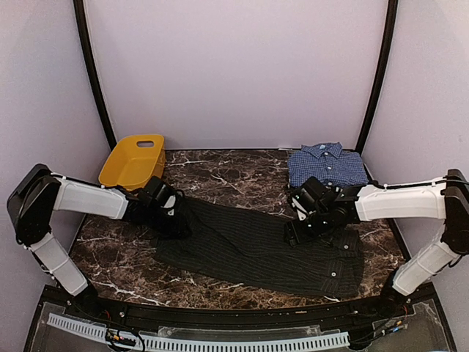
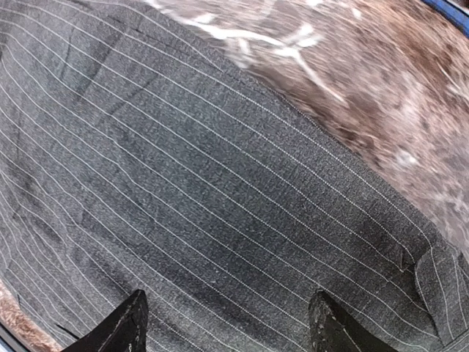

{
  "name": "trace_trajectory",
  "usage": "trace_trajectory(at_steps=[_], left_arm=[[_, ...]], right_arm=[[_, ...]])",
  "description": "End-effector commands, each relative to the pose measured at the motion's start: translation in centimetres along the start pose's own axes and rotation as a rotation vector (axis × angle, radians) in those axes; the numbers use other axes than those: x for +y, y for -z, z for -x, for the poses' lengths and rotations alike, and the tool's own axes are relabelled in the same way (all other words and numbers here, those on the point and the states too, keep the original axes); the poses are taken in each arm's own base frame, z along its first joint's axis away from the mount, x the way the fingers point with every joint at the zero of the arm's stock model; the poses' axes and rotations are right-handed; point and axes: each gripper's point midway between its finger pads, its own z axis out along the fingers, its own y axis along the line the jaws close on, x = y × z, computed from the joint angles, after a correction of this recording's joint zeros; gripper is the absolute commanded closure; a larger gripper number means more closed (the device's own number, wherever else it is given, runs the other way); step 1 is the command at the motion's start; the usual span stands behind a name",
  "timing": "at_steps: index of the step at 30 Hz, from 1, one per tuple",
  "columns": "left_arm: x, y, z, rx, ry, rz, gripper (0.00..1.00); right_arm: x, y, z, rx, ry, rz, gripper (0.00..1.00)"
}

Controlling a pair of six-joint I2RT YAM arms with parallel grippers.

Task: Fold and stack the long sleeve shirts
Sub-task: Rotate the rectangle-folded shirt at the center of the board.

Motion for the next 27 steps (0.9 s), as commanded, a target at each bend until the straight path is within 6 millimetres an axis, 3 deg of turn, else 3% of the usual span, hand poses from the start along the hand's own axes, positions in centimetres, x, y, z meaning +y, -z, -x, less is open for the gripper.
trace_trajectory(at_steps=[1, 6, 11, 12, 13, 14, 16, 21, 27], left_arm=[[0.9, -2.5, 2.3, 0.018, -0.102, 0.122, 0.6], [0.2, -4.9, 8.3, -0.018, -0.195, 0.175, 0.59], [-0.3, -6.5, 15.7, -0.116, -0.233, 0.176, 0.52], [0.0, -7.3, 16.2, -0.115, -0.23, 0.182, 0.51], [-0.6, -6.9, 18.2, -0.156, -0.235, 0.162, 0.5], [-0.4, -7.6, 18.5, -0.153, -0.232, 0.158, 0.49], [-1.5, -7.4, 21.0, -0.2, -0.232, 0.116, 0.48], [-3.9, -5.8, 24.4, -0.299, -0.242, 0.012, 0.4], [-8.1, -1.8, 26.9, -0.421, -0.284, -0.142, 0.33]], right_arm=[[-3.1, 0.0, -1.5, 0.04, -0.073, -0.09, 0.28], [-4.6, -0.2, -2.8, 0.074, -0.114, -0.113, 0.28], [-5.0, -0.4, -4.0, 0.107, -0.127, -0.111, 0.28], [-5.0, -0.5, -4.4, 0.12, -0.127, -0.108, 0.28], [-4.9, -0.7, -4.9, 0.134, -0.13, -0.101, 0.28], [-4.8, -0.9, -5.2, 0.141, -0.134, -0.089, 0.29], [-4.3, -1.4, -6.2, 0.16, -0.147, -0.047, 0.29], [-2.3, -1.8, -7.3, 0.146, -0.156, 0.027, 0.3], [3.5, -2.5, -7.7, 0.133, -0.101, 0.127, 0.3]])
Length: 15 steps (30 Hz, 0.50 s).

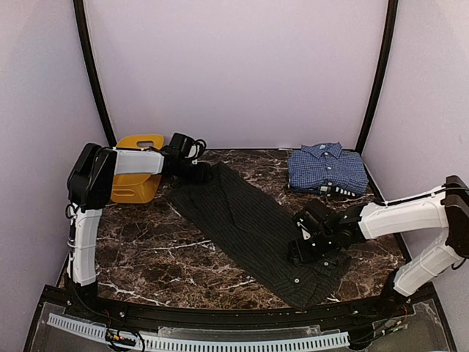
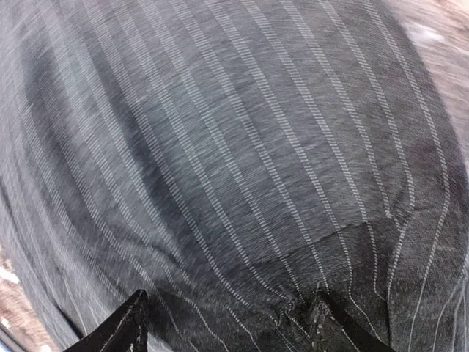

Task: Fold and stack the long sleeve shirts
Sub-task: Rotate the rectangle-folded shirt at the center of the board.

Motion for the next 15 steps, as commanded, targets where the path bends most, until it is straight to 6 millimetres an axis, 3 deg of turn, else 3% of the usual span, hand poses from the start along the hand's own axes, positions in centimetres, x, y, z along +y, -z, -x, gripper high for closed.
trace_trajectory(at_steps=[1, 2, 3, 4, 5, 6, 10, 15], left_arm=[[-4.4, 4.6, 5.3, -0.159, -0.04, -0.16, 0.33], [-5.0, 5.9, 6.3, -0.197, -0.045, -0.18, 0.32], [-5.0, 6.1, 5.7, -0.191, -0.038, -0.188, 0.32], [-5.5, 7.6, 6.6, -0.223, -0.042, -0.198, 0.32], [-5.0, 7.7, 5.5, -0.208, -0.032, -0.187, 0.31], [-5.3, 9.2, 6.0, -0.23, -0.033, -0.186, 0.31], [-2.9, 10.9, 1.5, -0.175, 0.004, -0.096, 0.31], [-1.7, 10.7, -3.2, -0.09, 0.056, -0.086, 0.3]], right_arm=[[5.6, -1.4, -2.2, 0.057, 0.022, 0.133, 0.3], [6.7, -1.6, -2.2, 0.056, 0.032, 0.15, 0.3], [7.9, -1.7, -2.1, 0.054, 0.044, 0.167, 0.3], [9.1, -1.9, -2.0, 0.052, 0.06, 0.185, 0.3], [10.5, -1.9, -1.6, 0.044, 0.081, 0.208, 0.3], [11.9, -1.8, -1.2, 0.037, 0.105, 0.228, 0.3], [16.2, -0.3, 0.8, -0.032, 0.21, 0.291, 0.29], [17.7, 2.2, 3.5, -0.143, 0.266, 0.319, 0.28]])
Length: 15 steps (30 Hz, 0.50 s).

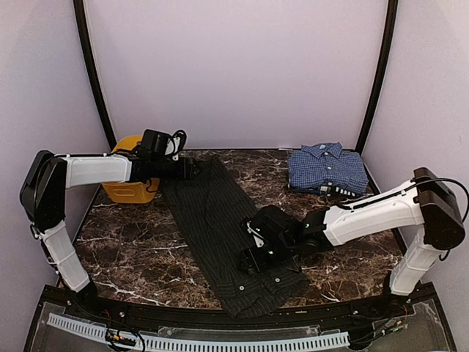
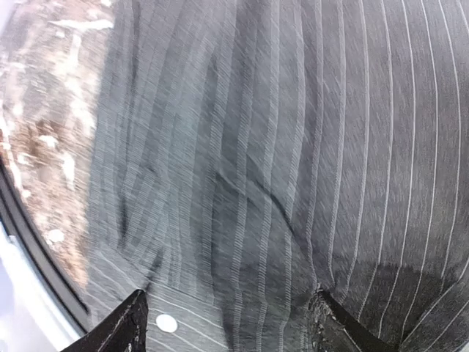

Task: Fold and stack the long sleeve shirts
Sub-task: Rotate the rectangle-folded shirt at the center of the board.

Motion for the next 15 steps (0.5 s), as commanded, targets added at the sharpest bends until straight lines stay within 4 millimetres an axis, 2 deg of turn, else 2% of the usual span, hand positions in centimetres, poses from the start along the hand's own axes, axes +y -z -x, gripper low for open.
trace_trajectory(at_steps=[1, 4, 7, 8, 9, 10, 11, 12, 13, 15], left_arm=[[1.4, -0.6, -4.7, 0.092, 0.059, 0.026, 0.3], [1.6, -2.0, -5.7, 0.116, 0.077, 0.012, 0.31], [2.1, -4.5, -6.3, 0.148, 0.088, 0.019, 0.31], [2.6, -5.6, -7.3, 0.178, 0.095, 0.029, 0.31], [2.4, -6.2, -6.6, 0.169, 0.094, 0.024, 0.31], [2.9, -7.1, -7.5, 0.193, 0.098, 0.031, 0.31], [2.6, -7.6, -6.8, 0.183, 0.098, 0.023, 0.31], [3.0, -8.3, -7.7, 0.205, 0.103, 0.029, 0.31], [2.7, -8.7, -7.2, 0.198, 0.101, 0.022, 0.31], [2.7, -9.7, -7.7, 0.218, 0.102, 0.019, 0.31]], right_arm=[[1.9, 2.2, 3.6, -0.118, 0.074, 0.037, 0.28], [2.1, 3.0, 4.4, -0.148, 0.094, 0.032, 0.28], [1.9, 3.5, 4.8, -0.169, 0.092, 0.02, 0.28], [1.7, 3.6, 4.7, -0.17, 0.088, 0.013, 0.28], [1.5, 3.6, 4.6, -0.17, 0.084, 0.006, 0.28], [1.3, 3.6, 4.4, -0.168, 0.078, 0.0, 0.28], [1.0, 3.6, 4.2, -0.167, 0.073, -0.007, 0.28], [0.8, 3.6, 3.9, -0.165, 0.067, -0.013, 0.28], [0.5, 3.6, 3.7, -0.163, 0.062, -0.019, 0.28], [-0.1, 3.5, 3.4, -0.162, 0.053, -0.034, 0.28]])
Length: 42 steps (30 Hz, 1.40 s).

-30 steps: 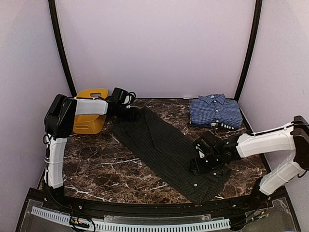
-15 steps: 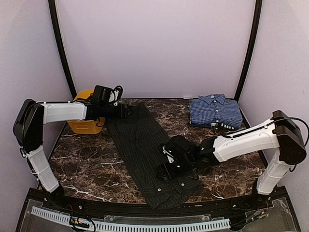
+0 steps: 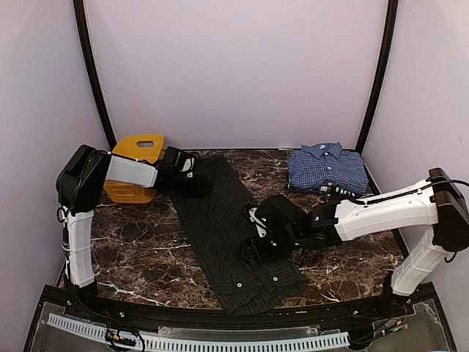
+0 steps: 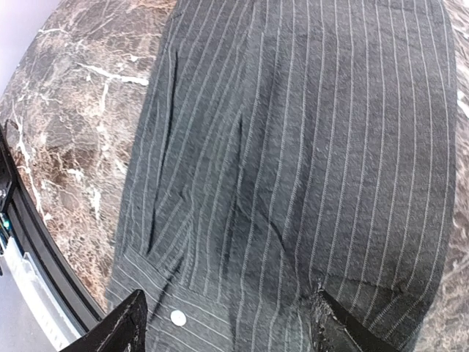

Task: Fold and stack the long sleeve shirts
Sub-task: Rotate the rectangle-folded shirt at the center of the board.

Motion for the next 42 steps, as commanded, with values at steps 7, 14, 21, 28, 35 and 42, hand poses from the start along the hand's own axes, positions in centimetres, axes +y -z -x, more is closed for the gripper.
trace_trajectory(at_steps=[7, 14, 21, 28, 35, 42], left_arm=[[-3.5, -5.4, -1.9, 0.135, -0.06, -0.087, 0.32], [-5.7, -9.1, 0.7, 0.122, -0.079, -0.122, 0.31], [-9.4, -7.1, 7.8, -0.07, -0.136, -0.194, 0.29], [-12.4, -1.5, 12.8, -0.247, -0.215, -0.239, 0.26], [-12.3, 4.4, 12.7, -0.307, -0.23, -0.195, 0.25], [-10.6, 10.9, 9.0, -0.338, -0.196, -0.159, 0.24]], right_arm=[[-3.6, 0.4, -0.6, -0.007, -0.045, -0.132, 0.27], [-5.4, -1.1, -2.4, 0.053, -0.016, -0.148, 0.27], [-4.8, -2.8, -0.1, 0.003, 0.061, -0.125, 0.28], [-4.1, -3.9, 1.7, -0.019, 0.1, -0.073, 0.28], [-4.2, -5.7, 0.7, 0.023, 0.116, -0.059, 0.28], [-5.1, -8.1, 1.2, 0.039, 0.085, -0.067, 0.29]])
